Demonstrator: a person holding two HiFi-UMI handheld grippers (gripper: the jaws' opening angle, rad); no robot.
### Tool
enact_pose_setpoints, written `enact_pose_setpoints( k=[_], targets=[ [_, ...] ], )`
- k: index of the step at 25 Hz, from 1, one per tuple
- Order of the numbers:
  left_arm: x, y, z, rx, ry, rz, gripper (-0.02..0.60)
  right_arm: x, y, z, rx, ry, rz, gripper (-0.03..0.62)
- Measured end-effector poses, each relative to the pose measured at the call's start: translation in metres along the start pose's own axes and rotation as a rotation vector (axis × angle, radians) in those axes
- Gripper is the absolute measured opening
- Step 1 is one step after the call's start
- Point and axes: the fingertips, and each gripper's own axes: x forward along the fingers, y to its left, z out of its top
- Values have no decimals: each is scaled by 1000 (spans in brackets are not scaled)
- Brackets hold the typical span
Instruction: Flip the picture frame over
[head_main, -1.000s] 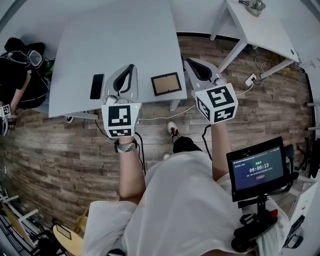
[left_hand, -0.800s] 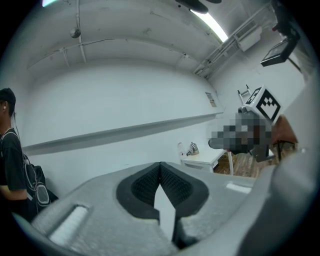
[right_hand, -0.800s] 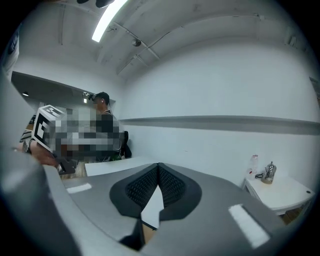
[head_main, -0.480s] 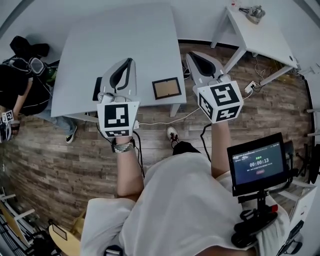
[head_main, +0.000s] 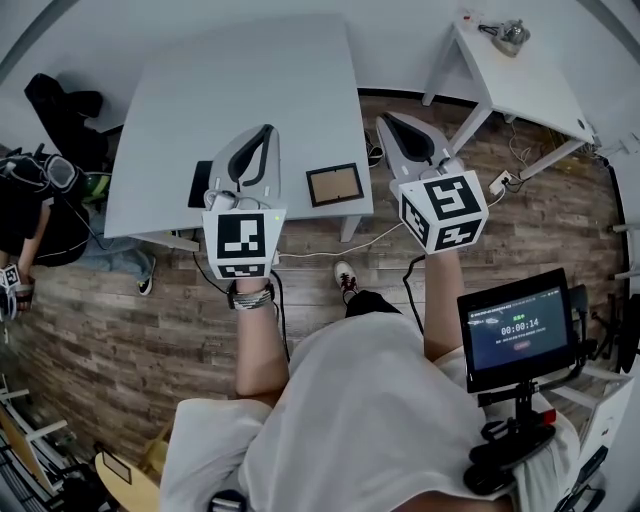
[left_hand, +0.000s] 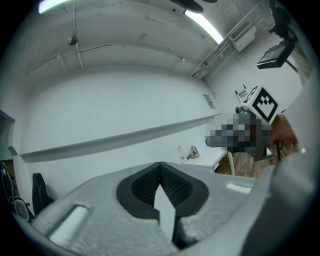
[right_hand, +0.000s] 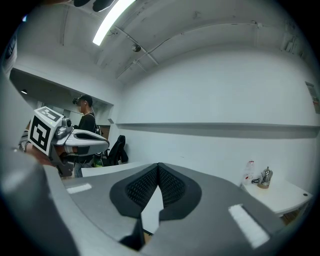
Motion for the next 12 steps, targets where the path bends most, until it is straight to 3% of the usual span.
enact_pose_setpoints(
  k=[12],
  targets=[
    [2,-9,-3,-11,9,-18,5,-2,0,-4,10,3,5,2]
  ],
)
